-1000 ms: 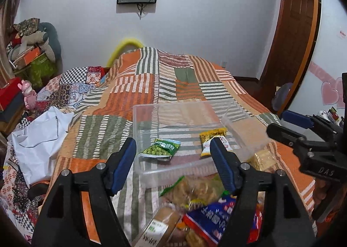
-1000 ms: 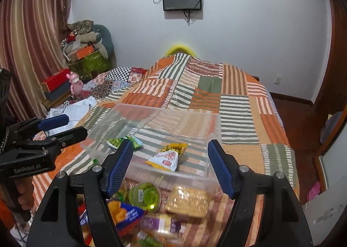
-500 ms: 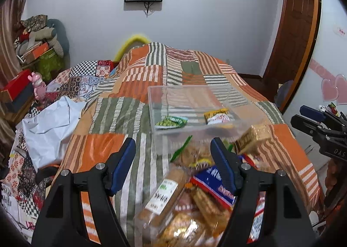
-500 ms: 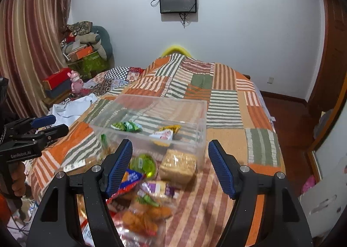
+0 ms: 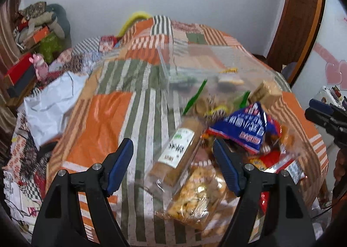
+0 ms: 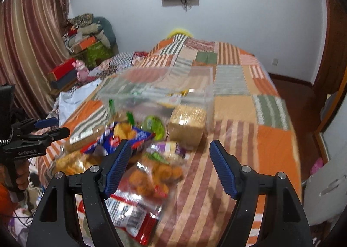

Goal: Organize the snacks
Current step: 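Grasp the biscuit roll with the left tool while the right tool grasps the orange puffs bag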

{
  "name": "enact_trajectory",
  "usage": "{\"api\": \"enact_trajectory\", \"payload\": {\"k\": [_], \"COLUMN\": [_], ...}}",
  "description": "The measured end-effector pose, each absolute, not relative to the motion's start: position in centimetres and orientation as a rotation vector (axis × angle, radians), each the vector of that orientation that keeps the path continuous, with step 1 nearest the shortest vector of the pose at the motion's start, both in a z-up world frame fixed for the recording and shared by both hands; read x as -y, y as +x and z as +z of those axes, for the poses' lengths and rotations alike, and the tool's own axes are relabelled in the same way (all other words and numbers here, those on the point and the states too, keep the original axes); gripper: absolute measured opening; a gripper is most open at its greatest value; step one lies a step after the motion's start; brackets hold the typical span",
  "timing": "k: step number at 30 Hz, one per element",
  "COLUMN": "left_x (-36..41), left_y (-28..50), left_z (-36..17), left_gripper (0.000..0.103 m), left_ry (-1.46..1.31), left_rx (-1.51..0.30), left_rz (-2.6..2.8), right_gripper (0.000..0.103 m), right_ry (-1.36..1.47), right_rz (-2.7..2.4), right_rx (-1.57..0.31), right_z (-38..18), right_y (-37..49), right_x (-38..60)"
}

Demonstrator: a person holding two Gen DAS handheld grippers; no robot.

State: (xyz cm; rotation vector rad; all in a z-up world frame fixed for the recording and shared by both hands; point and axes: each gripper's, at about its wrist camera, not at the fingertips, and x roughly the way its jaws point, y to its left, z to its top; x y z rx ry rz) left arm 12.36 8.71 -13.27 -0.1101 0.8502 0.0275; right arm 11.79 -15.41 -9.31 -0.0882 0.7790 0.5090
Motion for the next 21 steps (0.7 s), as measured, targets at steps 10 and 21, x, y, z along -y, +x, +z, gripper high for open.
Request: {"api": "enact_trajectory", "payload": {"k": [10,21], "left_x": [-8.8,-10.9], "left_y": [15.3,15.0], "left_z": [-16.6,-18.3], "left_gripper": [0.076,0.045], "left_ry": [-0.098,-0.185], "left_rx": [-0.926,-0.925], "left_rz": [0.015,-0.033], "right_gripper": [0.072,0.069], "right_ry": [-0.095,-0.057], "right_rz": [0.524,0.49], "right_rx": [-0.844,-0.843], "right_z": [-12.3,-12.6], "right_y": [12.2,12.3], "right_x": [13.8,15.9]}}
